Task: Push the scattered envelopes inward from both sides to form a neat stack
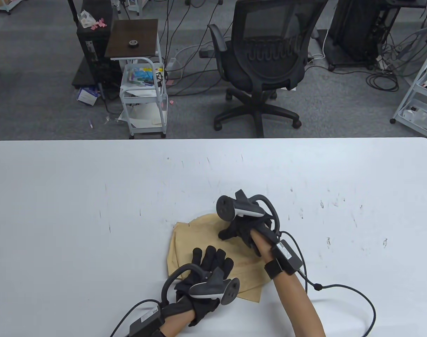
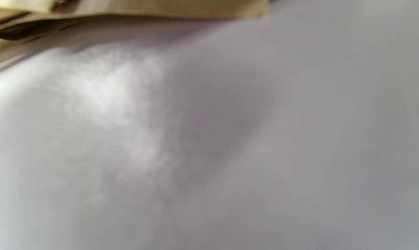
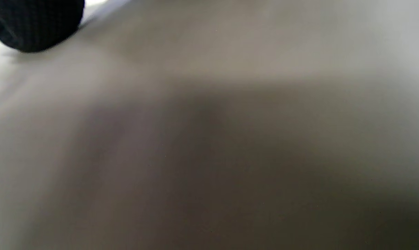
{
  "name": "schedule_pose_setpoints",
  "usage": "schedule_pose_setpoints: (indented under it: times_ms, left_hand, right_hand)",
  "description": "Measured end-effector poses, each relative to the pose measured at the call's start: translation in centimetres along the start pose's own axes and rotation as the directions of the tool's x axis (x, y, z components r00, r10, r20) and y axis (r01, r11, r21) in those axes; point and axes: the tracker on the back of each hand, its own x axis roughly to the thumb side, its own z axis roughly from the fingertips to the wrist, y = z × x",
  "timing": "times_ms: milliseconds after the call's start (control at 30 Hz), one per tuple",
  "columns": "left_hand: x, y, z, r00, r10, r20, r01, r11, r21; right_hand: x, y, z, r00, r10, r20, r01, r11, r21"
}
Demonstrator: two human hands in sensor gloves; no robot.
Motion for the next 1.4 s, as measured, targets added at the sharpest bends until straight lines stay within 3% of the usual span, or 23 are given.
schedule_pose_setpoints:
  times_ms: [33,133,367,467,667,833,1000,1167,1333,1400]
  left_hand:
    - [0.0,-0.1,0.0,1.000,0.014,0.003,-0.014,1.000,-0.013]
    - [-0.2,-0.2,0.1,0.999,0.032,0.009,-0.032,0.999,-0.021]
    - [-0.3,-0.3,0.0,0.999,0.050,0.005,-0.050,0.998,-0.036]
    - [-0.3,-0.4,0.0,0.998,0.069,0.008,-0.068,0.997,-0.047]
    - [-0.4,-0.5,0.0,0.996,0.092,0.015,-0.091,0.994,-0.061]
    - [-0.5,-0.5,0.0,0.995,0.102,0.018,-0.100,0.992,-0.071]
    - [-0.6,-0.5,-0.1,0.994,0.106,0.009,-0.105,0.991,-0.081]
    - [-0.8,-0.6,-0.1,0.991,0.135,0.010,-0.133,0.987,-0.092]
    - [-0.8,-0.5,-0.3,0.991,0.136,0.010,-0.134,0.986,-0.101]
    - [-0.8,-0.5,-0.4,0.991,0.137,0.006,-0.136,0.985,-0.110]
  right_hand:
    - [0.1,0.2,-0.1,1.000,0.000,0.004,0.000,0.998,0.066]
    - [0.3,0.4,0.0,0.998,-0.066,-0.010,0.066,0.994,0.087]
    - [1.1,-0.1,0.3,1.000,-0.005,0.005,0.005,1.000,-0.020]
    - [1.2,-0.4,0.4,1.000,0.001,-0.002,-0.001,0.998,0.059]
    - [0.7,0.1,0.4,0.987,-0.142,-0.079,0.158,0.956,0.246]
    - [1.6,0.1,0.4,0.997,-0.039,-0.061,0.050,0.982,0.183]
    - [2.0,-0.6,0.6,0.999,-0.039,-0.001,0.039,0.990,0.139]
    - [1.5,-0.9,0.8,0.989,-0.144,0.016,0.139,0.975,0.174]
    - [0.5,-0.1,0.6,0.951,-0.310,-0.010,0.302,0.917,0.260]
    - [0.4,0.0,0.6,0.953,-0.301,-0.023,0.297,0.921,0.252]
